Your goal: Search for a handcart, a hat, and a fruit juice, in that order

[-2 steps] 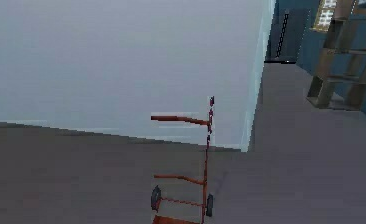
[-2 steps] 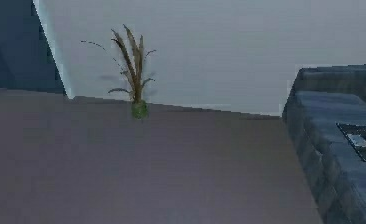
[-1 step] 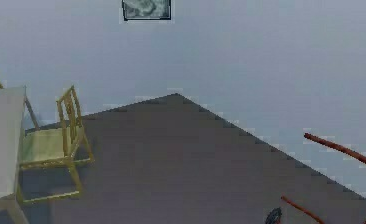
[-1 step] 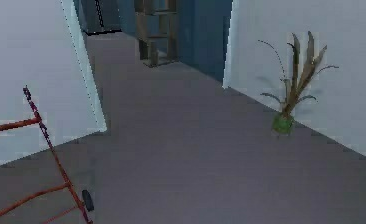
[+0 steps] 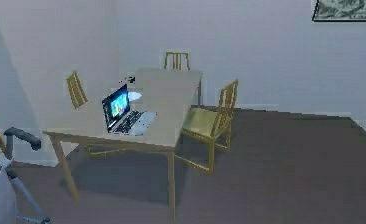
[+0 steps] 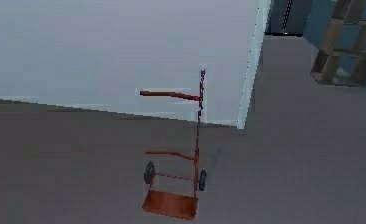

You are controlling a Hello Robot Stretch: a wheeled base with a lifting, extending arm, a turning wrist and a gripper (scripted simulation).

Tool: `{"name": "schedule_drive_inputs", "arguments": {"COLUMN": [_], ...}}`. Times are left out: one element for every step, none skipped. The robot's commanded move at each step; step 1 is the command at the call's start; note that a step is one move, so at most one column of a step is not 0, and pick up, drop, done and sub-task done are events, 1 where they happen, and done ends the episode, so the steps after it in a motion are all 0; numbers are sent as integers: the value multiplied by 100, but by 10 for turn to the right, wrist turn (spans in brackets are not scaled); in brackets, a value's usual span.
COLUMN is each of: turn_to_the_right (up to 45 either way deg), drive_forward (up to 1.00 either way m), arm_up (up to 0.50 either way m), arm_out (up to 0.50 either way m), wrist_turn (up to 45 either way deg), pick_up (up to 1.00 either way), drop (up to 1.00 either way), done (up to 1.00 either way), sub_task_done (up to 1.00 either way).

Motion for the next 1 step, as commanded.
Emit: {"name": "schedule_drive_inputs", "arguments": {"turn_to_the_right": [-450], "drive_forward": [0], "arm_up": [0], "arm_out": [0], "wrist_turn": [0], "pick_up": [0], "drop": [0], "done": [0], "sub_task_done": [0]}}
